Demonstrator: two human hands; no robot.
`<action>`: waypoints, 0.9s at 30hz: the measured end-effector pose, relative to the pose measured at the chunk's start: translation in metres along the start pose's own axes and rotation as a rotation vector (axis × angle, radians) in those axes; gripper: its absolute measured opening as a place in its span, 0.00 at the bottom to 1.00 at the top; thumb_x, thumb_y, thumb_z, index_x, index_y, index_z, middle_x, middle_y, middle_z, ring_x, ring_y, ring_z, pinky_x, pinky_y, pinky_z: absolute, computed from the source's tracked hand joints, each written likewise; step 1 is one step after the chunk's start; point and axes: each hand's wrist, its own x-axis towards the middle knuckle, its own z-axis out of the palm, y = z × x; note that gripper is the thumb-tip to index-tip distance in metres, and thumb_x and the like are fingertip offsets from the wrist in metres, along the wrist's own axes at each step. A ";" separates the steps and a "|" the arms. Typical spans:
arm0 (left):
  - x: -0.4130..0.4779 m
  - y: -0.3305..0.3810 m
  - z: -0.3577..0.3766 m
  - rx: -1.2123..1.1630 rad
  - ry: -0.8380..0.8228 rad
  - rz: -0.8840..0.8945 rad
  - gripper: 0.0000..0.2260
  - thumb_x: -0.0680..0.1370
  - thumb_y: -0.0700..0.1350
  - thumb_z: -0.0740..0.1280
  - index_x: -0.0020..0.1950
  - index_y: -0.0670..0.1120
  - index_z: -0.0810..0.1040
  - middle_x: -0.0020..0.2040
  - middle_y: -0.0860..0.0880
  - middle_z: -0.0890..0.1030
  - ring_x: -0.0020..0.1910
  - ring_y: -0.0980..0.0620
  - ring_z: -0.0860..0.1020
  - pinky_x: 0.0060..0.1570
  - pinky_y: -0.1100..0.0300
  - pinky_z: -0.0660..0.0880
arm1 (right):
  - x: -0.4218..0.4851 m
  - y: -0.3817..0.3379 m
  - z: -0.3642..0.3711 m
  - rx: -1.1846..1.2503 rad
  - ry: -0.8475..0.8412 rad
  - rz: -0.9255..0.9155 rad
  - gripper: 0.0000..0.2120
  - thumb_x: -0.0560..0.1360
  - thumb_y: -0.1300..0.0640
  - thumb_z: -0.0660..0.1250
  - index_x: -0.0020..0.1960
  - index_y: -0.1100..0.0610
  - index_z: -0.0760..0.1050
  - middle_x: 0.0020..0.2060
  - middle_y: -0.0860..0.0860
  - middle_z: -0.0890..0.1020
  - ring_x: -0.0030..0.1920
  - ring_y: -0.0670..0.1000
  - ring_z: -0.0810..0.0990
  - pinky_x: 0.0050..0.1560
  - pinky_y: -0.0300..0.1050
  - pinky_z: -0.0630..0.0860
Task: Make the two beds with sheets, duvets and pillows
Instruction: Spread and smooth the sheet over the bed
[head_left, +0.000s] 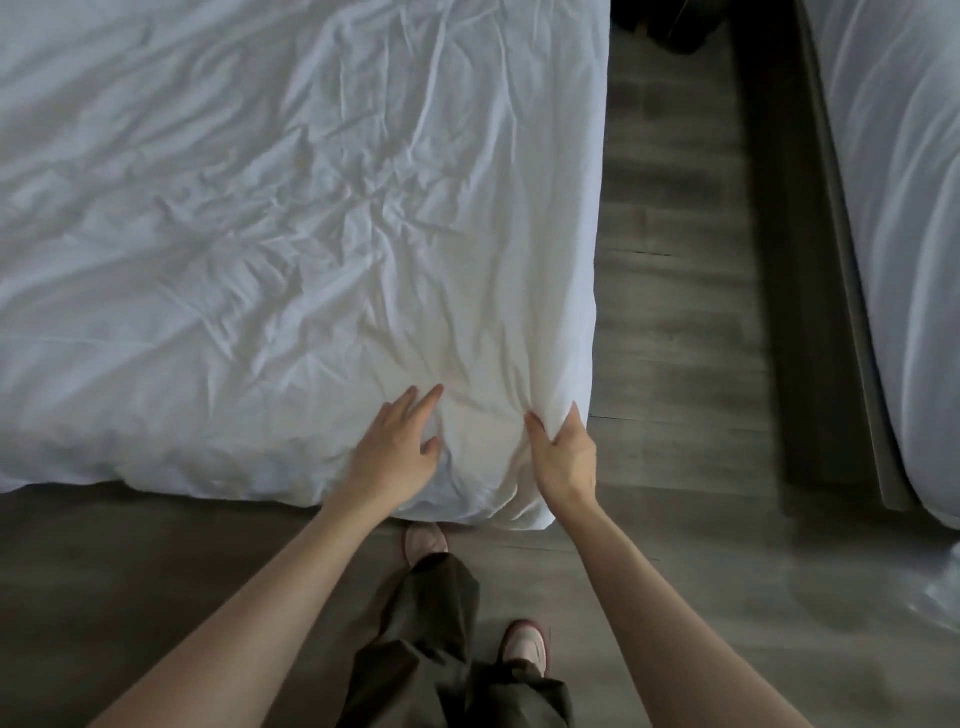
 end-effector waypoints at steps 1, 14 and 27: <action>-0.005 0.002 0.001 0.002 0.017 0.002 0.27 0.82 0.48 0.59 0.79 0.56 0.52 0.80 0.47 0.53 0.78 0.45 0.54 0.75 0.50 0.57 | -0.004 -0.001 -0.005 0.014 -0.016 -0.009 0.15 0.80 0.52 0.61 0.62 0.58 0.67 0.52 0.55 0.79 0.54 0.58 0.77 0.55 0.52 0.74; -0.105 0.112 -0.039 -0.090 0.409 -0.121 0.20 0.83 0.56 0.48 0.77 0.63 0.58 0.79 0.54 0.55 0.78 0.47 0.53 0.74 0.39 0.47 | -0.122 -0.070 -0.105 -0.008 -0.079 -0.376 0.30 0.80 0.52 0.59 0.78 0.40 0.50 0.32 0.54 0.80 0.35 0.57 0.78 0.47 0.51 0.77; -0.185 0.202 0.051 -0.106 -0.021 0.037 0.26 0.77 0.61 0.55 0.76 0.59 0.63 0.79 0.51 0.56 0.78 0.45 0.55 0.74 0.41 0.54 | -0.202 0.056 -0.253 -0.225 -0.058 -0.334 0.28 0.78 0.51 0.61 0.76 0.40 0.59 0.43 0.51 0.83 0.44 0.54 0.81 0.48 0.51 0.77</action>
